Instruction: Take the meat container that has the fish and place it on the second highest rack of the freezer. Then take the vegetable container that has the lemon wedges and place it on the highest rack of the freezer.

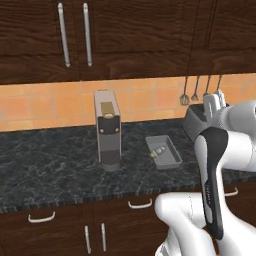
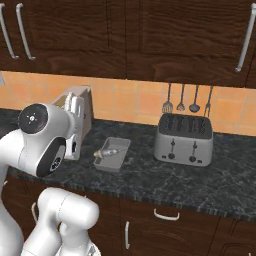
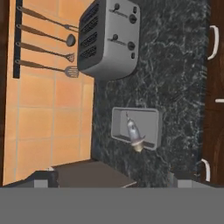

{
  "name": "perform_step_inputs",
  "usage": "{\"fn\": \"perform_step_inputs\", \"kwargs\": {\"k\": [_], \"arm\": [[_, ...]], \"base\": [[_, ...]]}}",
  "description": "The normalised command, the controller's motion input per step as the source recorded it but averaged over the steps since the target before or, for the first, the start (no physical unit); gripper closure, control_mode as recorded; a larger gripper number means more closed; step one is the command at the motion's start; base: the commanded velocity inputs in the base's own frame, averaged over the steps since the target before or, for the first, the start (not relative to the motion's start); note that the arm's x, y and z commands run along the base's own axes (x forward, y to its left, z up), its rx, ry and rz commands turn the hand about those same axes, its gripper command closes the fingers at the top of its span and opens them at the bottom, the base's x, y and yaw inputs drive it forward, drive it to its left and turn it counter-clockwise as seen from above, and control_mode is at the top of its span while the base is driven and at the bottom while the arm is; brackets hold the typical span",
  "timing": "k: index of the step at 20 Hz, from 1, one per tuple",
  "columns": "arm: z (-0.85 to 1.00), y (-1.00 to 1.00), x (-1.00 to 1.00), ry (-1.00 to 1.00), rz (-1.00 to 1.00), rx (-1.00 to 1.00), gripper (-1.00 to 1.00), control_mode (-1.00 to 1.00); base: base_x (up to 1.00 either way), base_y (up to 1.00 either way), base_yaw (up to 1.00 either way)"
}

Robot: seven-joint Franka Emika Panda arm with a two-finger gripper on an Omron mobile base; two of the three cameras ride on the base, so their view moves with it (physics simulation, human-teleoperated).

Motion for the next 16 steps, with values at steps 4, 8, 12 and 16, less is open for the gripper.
{"fn": "perform_step_inputs", "kwargs": {"k": [4,8,12,16], "arm": [[-0.29,0.0,0.07,0.07,-0.05,0.0,-1.0,-1.0],[-0.66,0.0,0.02,0.28,0.03,-0.02,-1.0,-1.0],[-0.71,0.0,0.03,0.26,0.11,0.0,-1.0,-1.0],[-0.63,0.0,0.36,0.34,0.14,0.0,-1.0,-1.0]], "base": [[0.04,0.04,-0.06],[0.0,0.0,0.0],[0.0,0.0,0.0],[0.0,0.0,0.0]]}}
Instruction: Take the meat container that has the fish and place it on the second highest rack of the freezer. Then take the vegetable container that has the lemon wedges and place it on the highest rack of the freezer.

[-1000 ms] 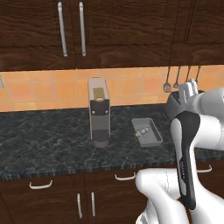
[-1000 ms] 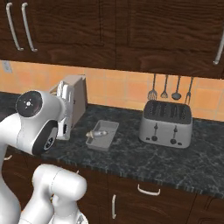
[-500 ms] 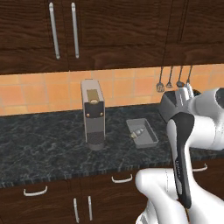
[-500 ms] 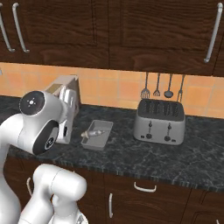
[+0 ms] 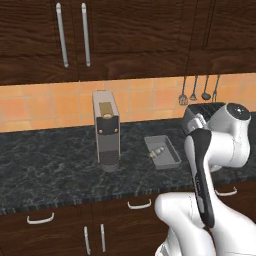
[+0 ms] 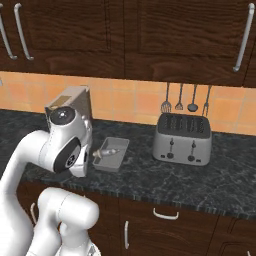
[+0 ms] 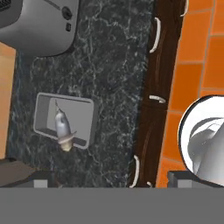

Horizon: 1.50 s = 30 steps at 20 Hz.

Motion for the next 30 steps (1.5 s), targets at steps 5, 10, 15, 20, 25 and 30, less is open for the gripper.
{"fn": "perform_step_inputs", "kwargs": {"k": [5,10,15,20,25,30], "arm": [[-0.41,0.0,0.51,0.22,0.09,0.0,-1.0,-1.0],[-0.31,-0.04,0.57,0.15,0.02,0.0,-1.0,-1.0],[-0.53,-0.13,0.32,0.07,0.02,0.0,-1.0,-1.0],[-0.44,-0.13,0.15,0.03,0.01,0.0,-1.0,-1.0],[-0.37,-0.13,0.03,0.0,0.0,0.0,-1.0,-1.0],[-0.26,-0.12,0.03,0.0,0.0,0.0,-1.0,-1.0]], "base": [[0.0,0.0,0.0],[0.0,0.0,0.0],[0.0,0.0,0.0],[0.0,0.0,0.0],[0.0,0.0,0.0],[0.0,0.0,0.0]]}}
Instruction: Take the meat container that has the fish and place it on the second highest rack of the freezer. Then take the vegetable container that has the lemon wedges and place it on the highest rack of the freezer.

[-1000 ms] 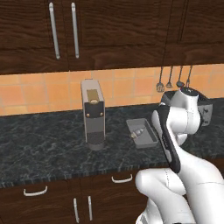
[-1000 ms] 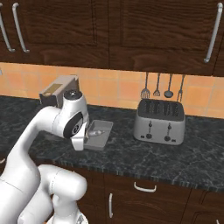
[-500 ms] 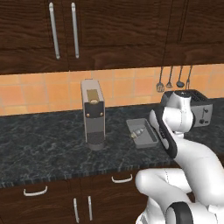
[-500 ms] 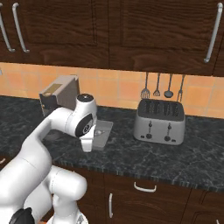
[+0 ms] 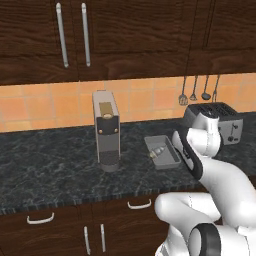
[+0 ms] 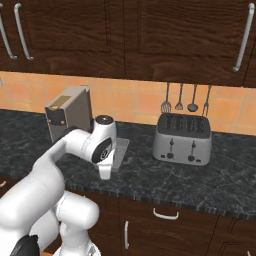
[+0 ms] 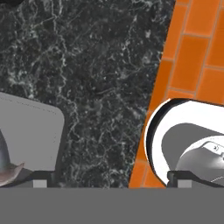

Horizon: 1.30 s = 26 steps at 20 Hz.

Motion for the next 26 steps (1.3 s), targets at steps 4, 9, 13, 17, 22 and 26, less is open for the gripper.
{"fn": "perform_step_inputs", "kwargs": {"k": [4,9,13,17,22,26], "arm": [[-0.15,0.0,0.22,0.0,0.0,0.0,-1.0,-1.0],[-0.04,0.0,0.36,0.0,0.0,0.0,-1.0,-1.0],[0.0,0.03,0.1,0.0,0.0,0.0,-1.0,-1.0],[-0.04,0.13,0.06,0.02,0.0,0.0,-1.0,-1.0],[-0.15,0.02,0.01,0.03,0.0,0.0,-1.0,-1.0],[-0.34,0.02,0.0,0.11,0.0,0.1,-1.0,-1.0]], "base": [[0.0,0.0,0.0],[0.0,0.0,0.0],[0.0,0.0,0.0],[0.0,0.0,0.0],[0.0,0.0,0.0],[0.0,0.0,0.0]]}}
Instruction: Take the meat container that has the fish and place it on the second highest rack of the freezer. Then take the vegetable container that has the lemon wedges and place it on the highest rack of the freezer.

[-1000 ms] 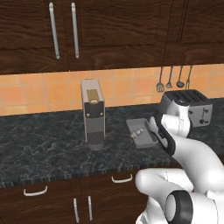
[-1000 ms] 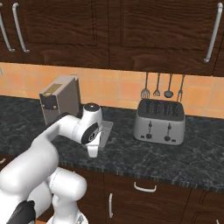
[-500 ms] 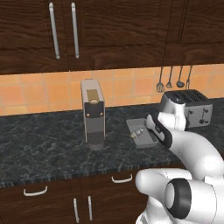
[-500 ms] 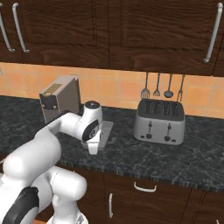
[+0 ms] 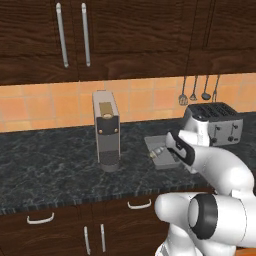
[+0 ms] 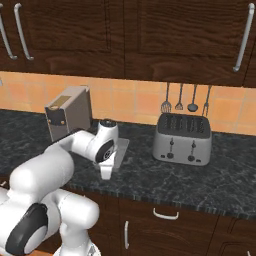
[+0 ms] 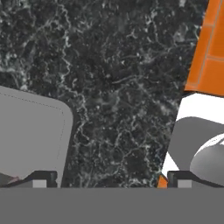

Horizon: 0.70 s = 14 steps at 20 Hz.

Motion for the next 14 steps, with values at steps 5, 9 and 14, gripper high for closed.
{"fn": "perform_step_inputs", "kwargs": {"k": [5,9,14], "arm": [[-0.09,0.01,0.05,0.0,0.0,0.07,-1.0,-1.0],[0.0,0.19,0.13,0.0,0.0,0.0,-1.0,-1.0],[-0.05,0.19,0.01,0.01,-0.01,0.0,-1.0,-1.0]], "base": [[0.0,0.0,0.0],[0.0,0.0,0.0],[0.0,0.0,0.0]]}}
